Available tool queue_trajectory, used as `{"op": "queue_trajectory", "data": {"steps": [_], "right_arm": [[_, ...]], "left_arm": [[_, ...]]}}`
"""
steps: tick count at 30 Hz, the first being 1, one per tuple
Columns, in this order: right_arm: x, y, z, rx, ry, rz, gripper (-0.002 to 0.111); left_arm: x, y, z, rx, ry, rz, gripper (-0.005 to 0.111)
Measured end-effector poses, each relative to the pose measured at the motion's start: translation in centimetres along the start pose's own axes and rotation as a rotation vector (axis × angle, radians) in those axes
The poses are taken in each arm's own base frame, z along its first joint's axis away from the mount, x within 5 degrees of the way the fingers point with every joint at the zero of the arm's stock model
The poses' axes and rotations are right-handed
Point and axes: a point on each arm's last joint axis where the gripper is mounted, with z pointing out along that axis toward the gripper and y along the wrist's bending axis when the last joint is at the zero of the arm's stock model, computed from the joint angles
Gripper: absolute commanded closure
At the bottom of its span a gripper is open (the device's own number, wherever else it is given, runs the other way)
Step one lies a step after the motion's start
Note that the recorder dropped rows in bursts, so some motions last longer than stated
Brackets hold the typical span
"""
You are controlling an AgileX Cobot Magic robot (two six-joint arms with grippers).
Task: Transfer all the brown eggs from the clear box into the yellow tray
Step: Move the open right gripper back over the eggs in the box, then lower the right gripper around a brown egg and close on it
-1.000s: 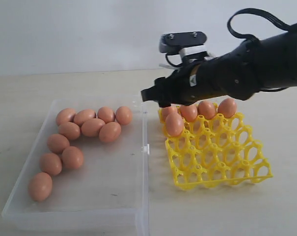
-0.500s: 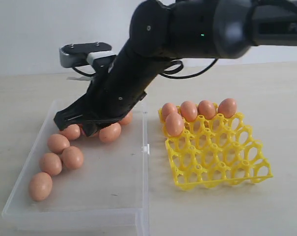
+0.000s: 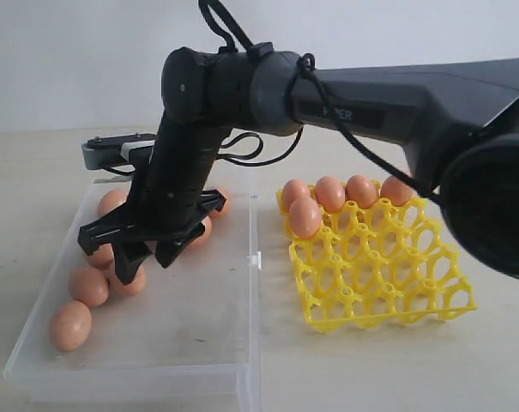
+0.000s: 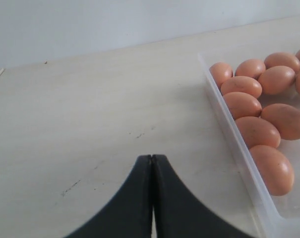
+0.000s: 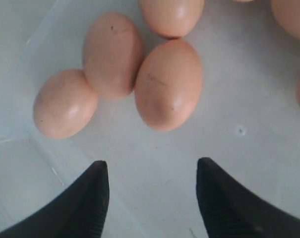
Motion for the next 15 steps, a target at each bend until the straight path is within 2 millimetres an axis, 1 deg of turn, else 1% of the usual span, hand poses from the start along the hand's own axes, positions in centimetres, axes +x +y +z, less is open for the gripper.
{"op": "queue_trajectory", "data": {"steps": [2, 8, 15], "right_arm": [[-0.7, -0.2, 0.3, 0.018, -0.009, 0.015, 0.054], [-2.5, -0.5, 0.1, 0.061, -0.098, 0.059, 0.054], [-3.1, -0.3, -0.4, 0.060, -0.145, 0.072, 0.054]], "left_arm": [[0.0, 0.0, 0.0, 0.000, 0.000, 0.000, 0.107], [0.0, 0.0, 0.0, 0.000, 0.000, 0.000, 0.107], [0.0, 0.0, 0.0, 0.000, 0.000, 0.000, 0.107]]}}
